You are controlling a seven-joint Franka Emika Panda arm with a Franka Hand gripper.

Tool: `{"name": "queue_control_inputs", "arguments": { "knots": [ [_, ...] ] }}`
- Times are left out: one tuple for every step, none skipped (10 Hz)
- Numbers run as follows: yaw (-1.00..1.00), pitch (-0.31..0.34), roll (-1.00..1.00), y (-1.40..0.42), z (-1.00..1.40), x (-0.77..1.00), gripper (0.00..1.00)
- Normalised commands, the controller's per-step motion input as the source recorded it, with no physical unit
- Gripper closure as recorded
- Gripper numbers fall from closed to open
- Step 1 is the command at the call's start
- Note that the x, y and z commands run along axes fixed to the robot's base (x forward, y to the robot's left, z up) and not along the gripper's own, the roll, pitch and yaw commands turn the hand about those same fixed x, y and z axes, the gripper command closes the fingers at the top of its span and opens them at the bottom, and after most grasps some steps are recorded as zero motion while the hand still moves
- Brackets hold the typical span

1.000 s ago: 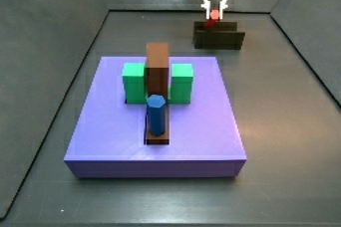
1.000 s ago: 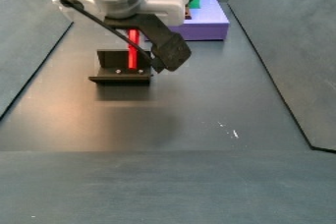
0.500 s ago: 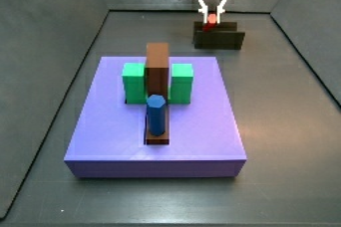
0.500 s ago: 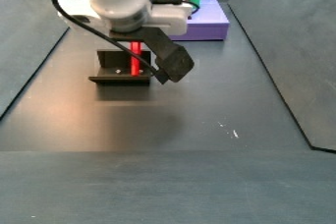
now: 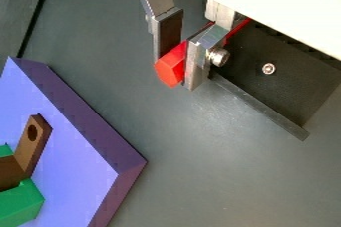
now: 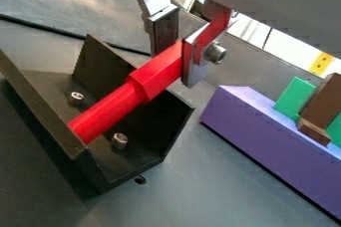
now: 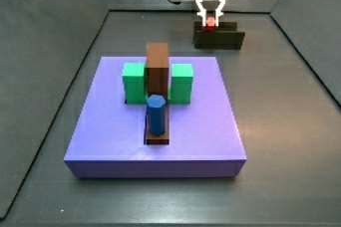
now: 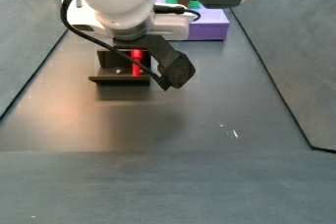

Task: Pick up the red object. Move up. Place the red object on the fixture. Regrasp the red object. Move to above the board. Insert the red object.
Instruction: Place the red object on the fixture, then regrasp the red object.

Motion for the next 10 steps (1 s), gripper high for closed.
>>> {"name": "queue_control_inputs", "arguments": {
  "knots": [
    [0.0, 0.0, 0.0, 0.07, -0.02, 0.0, 1.0],
    [0.02, 0.0, 0.0, 0.15, 0.0, 0.06, 1.0],
    [0.02, 0.0, 0.03, 0.12, -0.01, 0.03, 1.0],
    [0.01, 0.0, 0.06, 0.07, -0.01, 0.01, 1.0],
    [0.0, 0.0, 0.05, 0.01, 0.0, 0.0, 1.0],
    [0.0, 0.0, -0.01, 0.0, 0.0, 0.0, 1.0],
    [0.0, 0.0, 0.0, 0.0, 0.0, 0.0, 1.0],
    [0.0, 0.0, 0.0, 0.0, 0.0, 0.0, 0.0],
    [0.0, 0.0, 0.0, 0.0, -0.05, 0.0, 0.0],
    [0.0, 0.094, 0.37, -0.07, 0.0, 0.0, 0.0]
  ]
}}
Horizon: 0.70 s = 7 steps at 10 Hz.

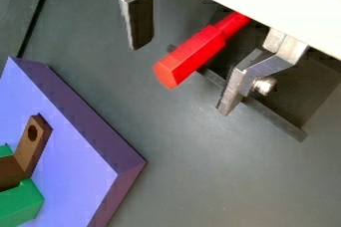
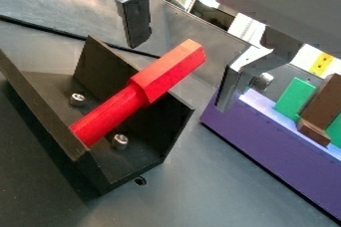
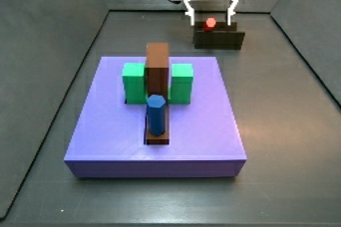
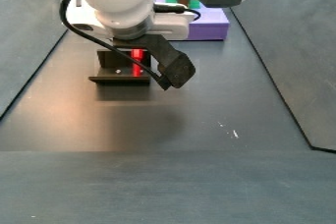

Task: Pick up the red object. Move up. Place the red object on the fixture. Regrasp the red object. Move to above the board. Insert the red object.
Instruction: Regrasp the red object.

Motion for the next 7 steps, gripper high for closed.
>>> {"name": "queue_control_inputs", "arguments": {
  "knots": [
    [-0.04, 0.034, 0.29, 0.01, 0.4, 0.0, 0.0],
    [-0.1, 0.071, 0.46, 0.05, 0.61, 0.0, 0.0],
    [-0.11, 0.114, 0.52, 0.0, 0.76, 0.0, 0.0],
    [-0.11, 0.134, 0.5, 0.0, 0.79, 0.0, 0.0],
    [-0.08, 0.209, 0.65, -0.05, 0.69, 0.0, 0.0],
    [-0.08, 0.277, 0.74, -0.11, 0.54, 0.0, 0.0],
    [-0.09, 0.309, 0.8, -0.15, 0.53, 0.0, 0.0]
  ]
}}
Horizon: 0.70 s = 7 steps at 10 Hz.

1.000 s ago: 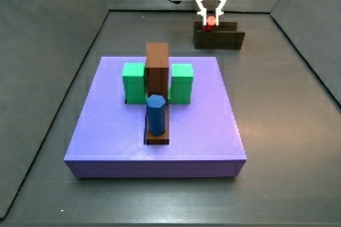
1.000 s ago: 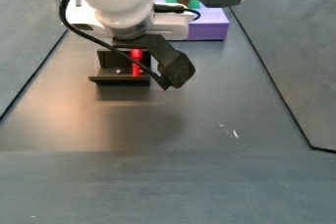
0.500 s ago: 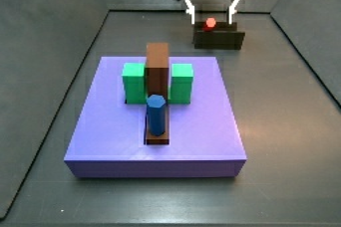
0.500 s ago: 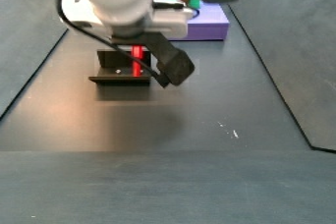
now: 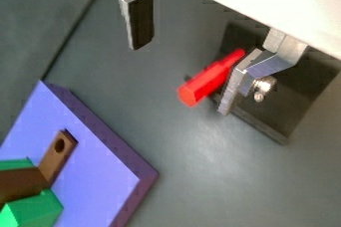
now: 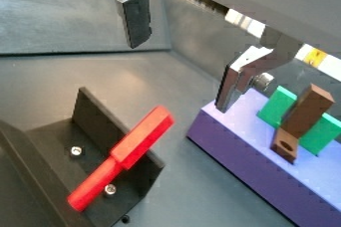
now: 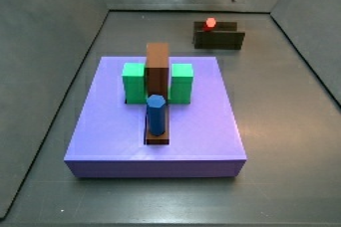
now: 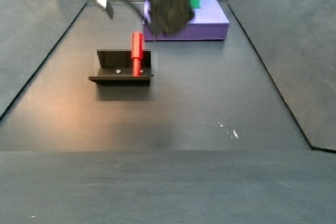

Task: Pick up the red object. Move up. Place the red object on the fixture. Regrasp the red object. Move to above the board. Insert the red object.
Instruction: Regrasp the red object.

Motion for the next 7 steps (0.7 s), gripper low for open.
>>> {"name": "queue_control_inputs", "arguments": {
  "knots": [
    [-0.1, 0.357, 0.97, -0.16, 0.54, 0.04, 0.0],
    [-0.11, 0.363, 1.0, -0.15, 0.48, 0.07, 0.0],
    [-0.13, 0.389, 1.0, -0.14, 0.37, 0.06, 0.0],
    [-0.13, 0.463, 1.0, -0.16, 0.16, 0.01, 0.0],
    [-0.05, 0.506, 1.0, -0.3, 0.11, 0.05, 0.0],
    [0.0, 0.429, 1.0, -0.49, 0.0, 0.18, 0.0],
    [-0.04, 0.391, 1.0, -0.32, 0.0, 0.18, 0.0]
  ]
}}
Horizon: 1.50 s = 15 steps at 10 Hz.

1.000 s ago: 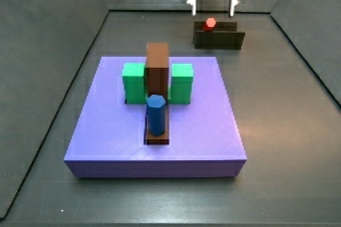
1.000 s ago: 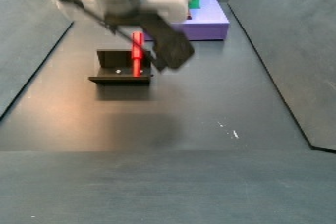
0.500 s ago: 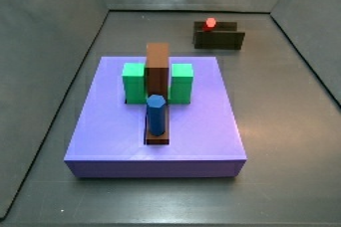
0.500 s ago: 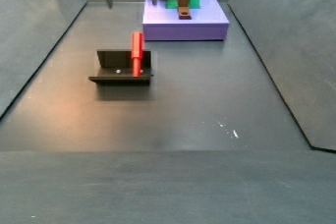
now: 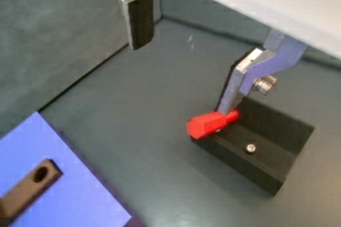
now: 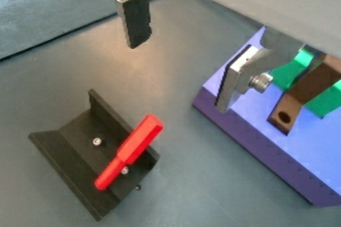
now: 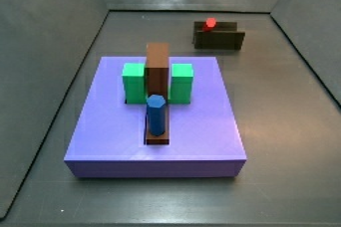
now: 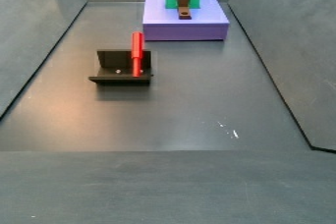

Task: Pick up the red object. Move up. Place the red object on the fixture. Regrasp the red object. Move to above the board. Insert the red object.
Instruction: Regrasp the red object.

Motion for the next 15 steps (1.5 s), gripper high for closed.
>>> {"name": "queue_control_inputs", "arguments": {
  "knots": [
    [-0.09, 0.386, 1.0, -0.17, 0.0, 0.1, 0.0],
    [-0.08, 0.377, 1.0, -0.15, 0.0, 0.08, 0.0],
    [-0.04, 0.354, 1.0, -0.11, -0.01, 0.12, 0.0],
    [0.0, 0.343, 1.0, -0.1, -0.12, 0.2, 0.0],
    [0.0, 0.274, 0.91, -0.05, -0.32, 0.23, 0.0],
    [0.0, 0.04, 0.67, 0.0, -0.5, 0.17, 0.0],
    [0.0, -0.046, 0.48, 0.0, -0.47, 0.25, 0.0],
    [-0.03, -0.423, 0.19, 0.07, -0.3, 0.19, 0.0],
    [-0.11, -0.814, 0.0, 0.14, 0.03, 0.2, 0.0],
    [-0.02, -0.971, 0.0, 0.17, 0.17, 0.23, 0.0],
    [-0.01, -1.0, 0.0, 0.13, 0.14, 0.2, 0.0],
    [-0.01, -0.989, 0.21, 0.01, 0.01, 0.19, 0.0],
    [-0.05, -0.906, 0.52, 0.0, 0.0, 0.03, 0.0],
    [-0.1, -0.843, 0.63, 0.0, -0.03, 0.0, 0.0],
    [-0.06, -0.549, 1.0, 0.0, -0.05, -0.23, 0.0]
  ]
}}
